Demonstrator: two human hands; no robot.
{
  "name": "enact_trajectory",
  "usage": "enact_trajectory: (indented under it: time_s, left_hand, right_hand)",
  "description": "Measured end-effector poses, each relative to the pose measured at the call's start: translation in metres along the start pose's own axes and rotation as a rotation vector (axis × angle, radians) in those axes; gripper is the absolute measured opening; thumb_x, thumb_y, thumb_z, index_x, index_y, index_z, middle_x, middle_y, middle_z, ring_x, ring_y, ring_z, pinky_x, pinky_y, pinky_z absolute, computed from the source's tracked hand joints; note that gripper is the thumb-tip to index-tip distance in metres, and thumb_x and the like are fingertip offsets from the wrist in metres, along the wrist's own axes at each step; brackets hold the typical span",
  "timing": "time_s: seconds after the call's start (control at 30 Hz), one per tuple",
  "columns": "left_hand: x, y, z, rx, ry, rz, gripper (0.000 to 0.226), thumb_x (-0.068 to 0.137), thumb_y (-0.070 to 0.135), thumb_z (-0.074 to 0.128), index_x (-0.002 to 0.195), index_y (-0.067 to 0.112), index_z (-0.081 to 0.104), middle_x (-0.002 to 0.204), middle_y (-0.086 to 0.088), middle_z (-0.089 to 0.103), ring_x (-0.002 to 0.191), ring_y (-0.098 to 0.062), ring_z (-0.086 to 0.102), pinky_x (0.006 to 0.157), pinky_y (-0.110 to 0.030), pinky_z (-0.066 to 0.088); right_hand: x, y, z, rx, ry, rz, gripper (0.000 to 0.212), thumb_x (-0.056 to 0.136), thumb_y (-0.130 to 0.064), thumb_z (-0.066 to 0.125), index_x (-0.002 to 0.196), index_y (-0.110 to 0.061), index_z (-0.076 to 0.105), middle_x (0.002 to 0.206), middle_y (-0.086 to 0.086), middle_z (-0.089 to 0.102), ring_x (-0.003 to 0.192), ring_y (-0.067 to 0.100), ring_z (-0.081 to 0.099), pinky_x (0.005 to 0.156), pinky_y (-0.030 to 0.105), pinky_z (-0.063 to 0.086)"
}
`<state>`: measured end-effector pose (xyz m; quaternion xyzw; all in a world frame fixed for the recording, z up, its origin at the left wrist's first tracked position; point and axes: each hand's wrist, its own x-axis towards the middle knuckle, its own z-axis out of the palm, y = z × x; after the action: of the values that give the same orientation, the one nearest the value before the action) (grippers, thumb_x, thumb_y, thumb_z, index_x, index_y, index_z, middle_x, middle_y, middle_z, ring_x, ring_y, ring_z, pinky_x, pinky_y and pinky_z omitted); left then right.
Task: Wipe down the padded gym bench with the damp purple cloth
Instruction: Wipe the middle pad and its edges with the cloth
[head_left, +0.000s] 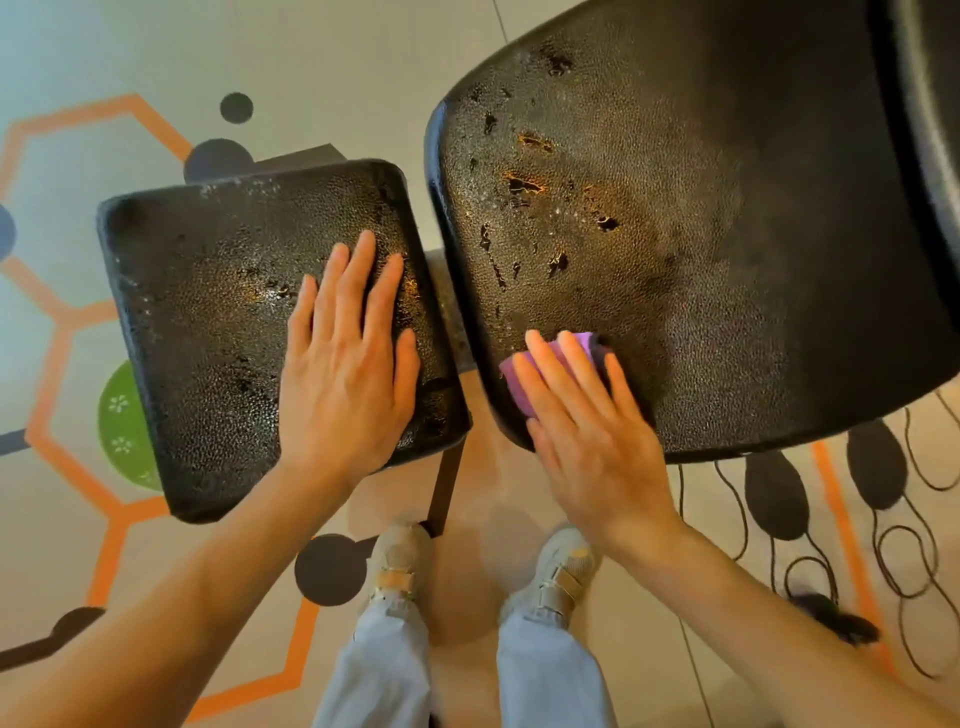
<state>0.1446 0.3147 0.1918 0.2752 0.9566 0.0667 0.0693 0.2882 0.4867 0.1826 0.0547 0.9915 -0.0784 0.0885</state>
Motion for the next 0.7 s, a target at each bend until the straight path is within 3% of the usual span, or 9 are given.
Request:
enact_trajectory:
  time_s: [0.07, 0.17, 0.37, 0.53, 0.7]
  left_hand:
    - [0.000, 0.000, 0.000, 0.004, 0.003, 0.000, 0.056, 0.104, 0.033, 0.035, 0.155, 0.014, 0.022, 0.165, -0.008, 0.014, 0.154, -0.025, 0.008, 0.126, -0.043, 0.005]
    - [0.000, 0.000, 0.002, 0.005, 0.019, 0.004, 0.056, 0.104, 0.032, 0.035, 0.155, 0.016, 0.022, 0.165, -0.007, 0.013, 0.154, -0.024, 0.008, 0.125, -0.040, 0.003]
    - [0.001, -0.001, 0.001, 0.008, 0.019, -0.004, 0.057, 0.103, 0.031, 0.037, 0.155, 0.014, 0.022, 0.165, -0.008, 0.014, 0.154, -0.025, 0.009, 0.125, -0.043, 0.006]
    - [0.000, -0.001, 0.003, -0.004, 0.038, 0.008, 0.056, 0.103, 0.031, 0.035, 0.155, 0.013, 0.025, 0.165, -0.009, 0.016, 0.153, -0.026, 0.012, 0.125, -0.044, 0.009]
    - [0.000, -0.001, 0.002, -0.013, 0.036, 0.007, 0.056, 0.102, 0.032, 0.032, 0.155, 0.013, 0.025, 0.165, -0.008, 0.016, 0.154, -0.025, 0.011, 0.125, -0.044, 0.011]
  right_hand:
    - [0.045, 0.000, -0.006, 0.027, 0.026, -0.040, 0.051, 0.103, -0.025, 0.030, 0.152, -0.017, 0.023, 0.161, 0.001, 0.018, 0.150, 0.021, 0.013, 0.121, 0.047, 0.018]
    - [0.091, 0.000, -0.015, 0.039, 0.083, 0.046, 0.051, 0.103, -0.026, 0.028, 0.152, -0.018, 0.021, 0.162, 0.001, 0.015, 0.150, 0.021, 0.010, 0.122, 0.047, 0.014]
    - [-0.020, 0.008, -0.004, -0.028, -0.063, -0.130, 0.053, 0.100, -0.026, 0.036, 0.151, -0.021, 0.025, 0.161, -0.002, 0.016, 0.150, 0.020, 0.013, 0.119, 0.049, 0.021]
    - [0.087, -0.014, -0.011, 0.001, 0.055, -0.029, 0.049, 0.102, -0.029, 0.031, 0.150, -0.022, 0.029, 0.160, -0.001, 0.020, 0.149, 0.022, 0.014, 0.121, 0.047, 0.014]
    - [-0.015, 0.000, -0.002, -0.102, -0.079, -0.223, 0.052, 0.097, -0.026, 0.036, 0.149, -0.026, 0.031, 0.159, -0.002, 0.023, 0.149, 0.022, 0.017, 0.118, 0.049, 0.020]
